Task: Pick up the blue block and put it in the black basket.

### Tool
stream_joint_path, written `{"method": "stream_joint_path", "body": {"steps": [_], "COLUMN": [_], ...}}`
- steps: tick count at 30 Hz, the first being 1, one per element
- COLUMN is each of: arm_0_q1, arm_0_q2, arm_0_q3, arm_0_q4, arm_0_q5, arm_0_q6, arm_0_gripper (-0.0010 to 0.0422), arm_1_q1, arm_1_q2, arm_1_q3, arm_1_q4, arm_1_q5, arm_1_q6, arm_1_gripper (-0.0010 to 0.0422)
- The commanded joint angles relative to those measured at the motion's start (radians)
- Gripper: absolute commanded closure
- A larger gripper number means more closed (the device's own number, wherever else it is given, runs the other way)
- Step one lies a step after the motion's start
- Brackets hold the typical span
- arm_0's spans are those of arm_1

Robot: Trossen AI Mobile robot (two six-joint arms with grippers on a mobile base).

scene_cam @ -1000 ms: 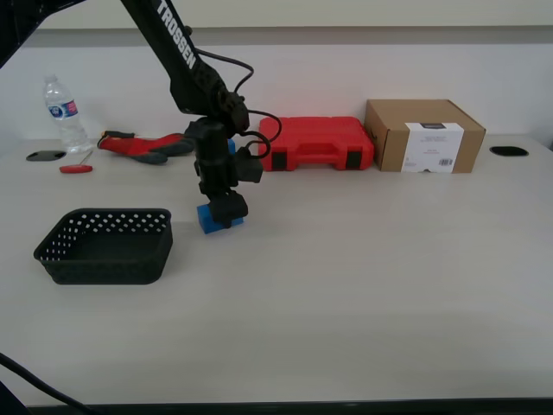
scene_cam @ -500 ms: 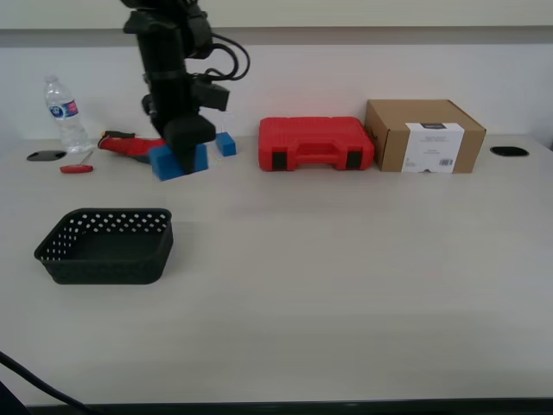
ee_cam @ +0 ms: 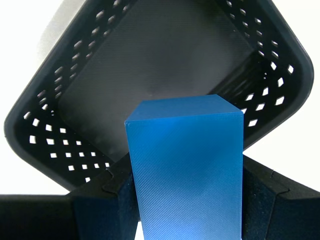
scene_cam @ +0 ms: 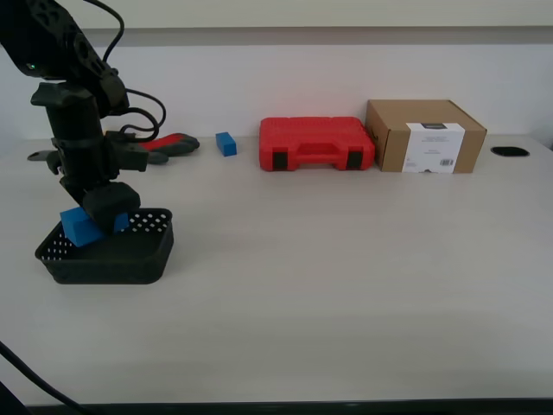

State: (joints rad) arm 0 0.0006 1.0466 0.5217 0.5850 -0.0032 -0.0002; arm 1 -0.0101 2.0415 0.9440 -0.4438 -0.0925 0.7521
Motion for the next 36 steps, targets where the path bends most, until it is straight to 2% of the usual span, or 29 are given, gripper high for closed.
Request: {"method": "stream_joint_path", "body": {"steps": [1,2,5,8,10,13,14,15,17,18,20,22,23,24,26,28,31,36], "arm_0_q1": [0.0,0.0,0.0,-0.001,0.0,0.0,0.0,-0.001,0.0,-0.001,0.0,0.0,0.0,0.0,0.0,-0.001,-0.001,0.0], "arm_0_q2": [0.0,0.0,0.0,0.0,0.0,0.0,0.0,0.0,0.0,0.0,0.0,0.0,0.0,0.0,0.0,0.0,0.0,0.0], "arm_0_q3": [0.001,0.001,0.001,0.001,0.001,0.001,0.001,0.001,0.001,0.001,0.001,0.001,0.001,0.001,0.001,0.001,0.001,0.001], "arm_0_q4": [0.005,0.005,0.005,0.005,0.005,0.005,0.005,0.005,0.005,0.005,0.005,0.005,0.005,0.005,0.005,0.005,0.005,0.005], "arm_0_q5": [0.0,0.0,0.0,0.0,0.0,0.0,0.001,0.0,0.0,0.0,0.001,0.001,0.0,0.001,0.0,0.0,0.0,0.0], "arm_0_q6": [0.0,0.0,0.0,0.0,0.0,0.0,0.0,0.0,0.0,0.0,0.0,0.0,0.0,0.0,0.0,0.0,0.0,0.0], "arm_0_gripper": [0.0413,0.0413,0.0413,0.0413,0.0413,0.0413,0.0413,0.0413,0.0413,0.0413,0.0413,0.0413,0.0413,0.0413,0.0413,0.0413,0.0413,0.0413], "arm_1_q1": [0.006,0.006,0.008,0.011,0.015,0.019,0.019,0.02,0.022,0.023,0.023,0.022,0.022,0.021,0.021,0.004,-0.035,-0.036], "arm_1_q2": [0.0,0.0,0.0,0.0,0.0,0.0,0.0,0.0,0.0,0.0,0.0,-0.001,-0.002,-0.006,-0.014,-0.05,-0.166,-0.248], "arm_1_q3": [0.002,0.002,0.004,0.004,0.004,0.004,0.004,0.004,0.004,0.004,0.009,0.04,0.064,0.103,0.158,0.192,0.202,0.202], "arm_1_q4": [0.043,0.072,0.117,0.108,0.105,0.099,0.099,0.098,0.096,0.093,0.085,0.032,-0.005,-0.056,-0.1,-0.116,-0.093,-0.048], "arm_1_q5": [0.003,0.003,0.089,0.11,0.107,0.098,0.087,0.07,0.053,0.054,0.056,0.111,0.155,0.224,0.305,0.311,0.309,0.247], "arm_1_q6": [-0.013,-0.029,-0.066,-0.1,-0.105,-0.106,-0.106,-0.11,-0.117,-0.117,-0.147,-0.197,-0.218,-0.244,-0.266,-0.267,-0.233,-0.199], "arm_1_gripper": [0.0413,0.0413,0.0398,0.034,0.0268,0.0129,0.0094,0.0067,0.0054,0.006,0.0123,0.0218,0.0264,0.033,0.042,0.0405,0.0415,0.0414]}}
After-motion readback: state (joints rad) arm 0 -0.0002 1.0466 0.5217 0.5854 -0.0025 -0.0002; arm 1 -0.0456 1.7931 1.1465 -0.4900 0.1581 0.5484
